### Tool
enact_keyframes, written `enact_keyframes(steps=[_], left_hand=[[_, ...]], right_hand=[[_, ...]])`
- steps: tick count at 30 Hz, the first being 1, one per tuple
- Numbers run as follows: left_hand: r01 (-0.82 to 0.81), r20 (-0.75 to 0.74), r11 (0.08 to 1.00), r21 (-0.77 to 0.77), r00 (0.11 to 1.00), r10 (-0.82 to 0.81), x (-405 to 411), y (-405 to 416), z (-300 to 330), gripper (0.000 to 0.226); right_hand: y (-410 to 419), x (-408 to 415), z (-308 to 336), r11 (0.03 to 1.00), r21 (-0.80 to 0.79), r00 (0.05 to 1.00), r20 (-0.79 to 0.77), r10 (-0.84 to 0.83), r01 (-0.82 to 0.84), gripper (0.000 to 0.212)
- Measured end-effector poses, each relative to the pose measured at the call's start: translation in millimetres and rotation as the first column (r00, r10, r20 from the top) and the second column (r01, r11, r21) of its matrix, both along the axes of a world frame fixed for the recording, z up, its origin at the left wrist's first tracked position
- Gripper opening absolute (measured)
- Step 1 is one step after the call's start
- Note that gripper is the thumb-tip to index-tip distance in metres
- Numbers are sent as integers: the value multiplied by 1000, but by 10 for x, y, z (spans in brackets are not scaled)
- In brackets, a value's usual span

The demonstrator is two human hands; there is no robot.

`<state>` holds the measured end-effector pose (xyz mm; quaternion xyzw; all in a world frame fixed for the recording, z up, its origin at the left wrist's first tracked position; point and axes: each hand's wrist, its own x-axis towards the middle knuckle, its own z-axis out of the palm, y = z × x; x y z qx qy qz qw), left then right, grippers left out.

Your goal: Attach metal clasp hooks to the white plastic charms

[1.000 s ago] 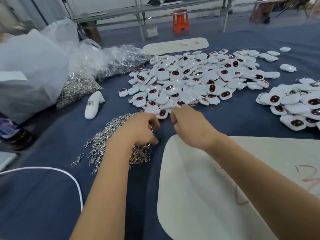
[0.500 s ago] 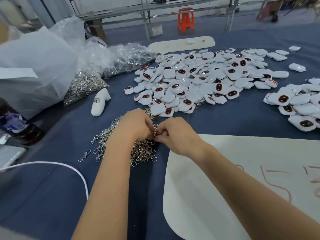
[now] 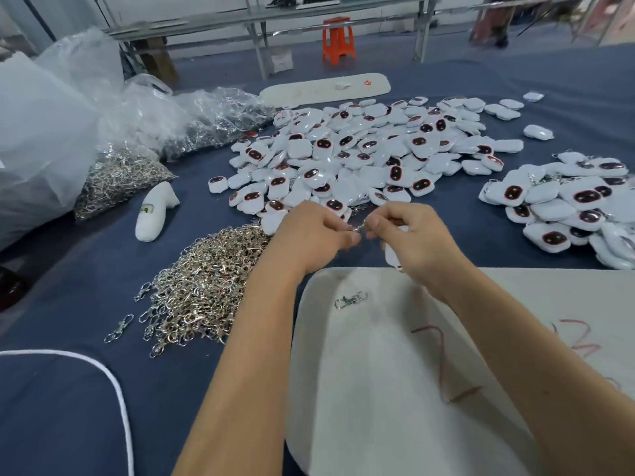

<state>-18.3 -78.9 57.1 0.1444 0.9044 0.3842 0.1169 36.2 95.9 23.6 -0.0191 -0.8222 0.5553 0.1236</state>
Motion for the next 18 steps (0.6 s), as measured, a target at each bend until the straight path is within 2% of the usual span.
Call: enact_keyframes(steps=[2, 4, 6, 8, 11, 13, 15, 16, 18], left_hand=[[41, -35, 998, 55, 999, -40, 50, 249, -100, 26], [105, -126, 990, 91, 988, -94, 115, 493, -165, 5], [197, -212, 966, 165, 964, -160, 173, 700, -233, 18], [224, -236, 943, 245, 958, -166, 208, 833, -293, 18], [202, -227, 937, 286, 964, -139, 244, 909, -403, 17], [200, -249, 951, 236, 958, -140, 249, 876, -434, 16], [227, -276, 968, 110, 942, -189, 192, 739, -392, 23], [267, -235, 963, 47, 940, -249, 144, 632, -343, 30], [361, -41, 929, -85, 930, -365, 44, 371, -199, 46]], right_hand=[[197, 64, -21, 998, 35, 998, -27, -60, 60, 24], [404, 123, -31, 992, 86, 995, -39, -95, 98, 24], [575, 184, -42, 982, 156, 994, -34, -102, 106, 24], [690, 235, -81, 976, 186, 993, -14, -116, 117, 24], [759, 314, -171, 982, 113, 989, -26, -146, 148, 22], [792, 332, -217, 978, 48, 977, -78, -198, 202, 24], [811, 308, -220, 969, 12, 965, -88, -247, 249, 26], [813, 290, -222, 967, 24, 965, -69, -252, 255, 27], [798, 246, -257, 967, 95, 972, -33, -233, 235, 27]])
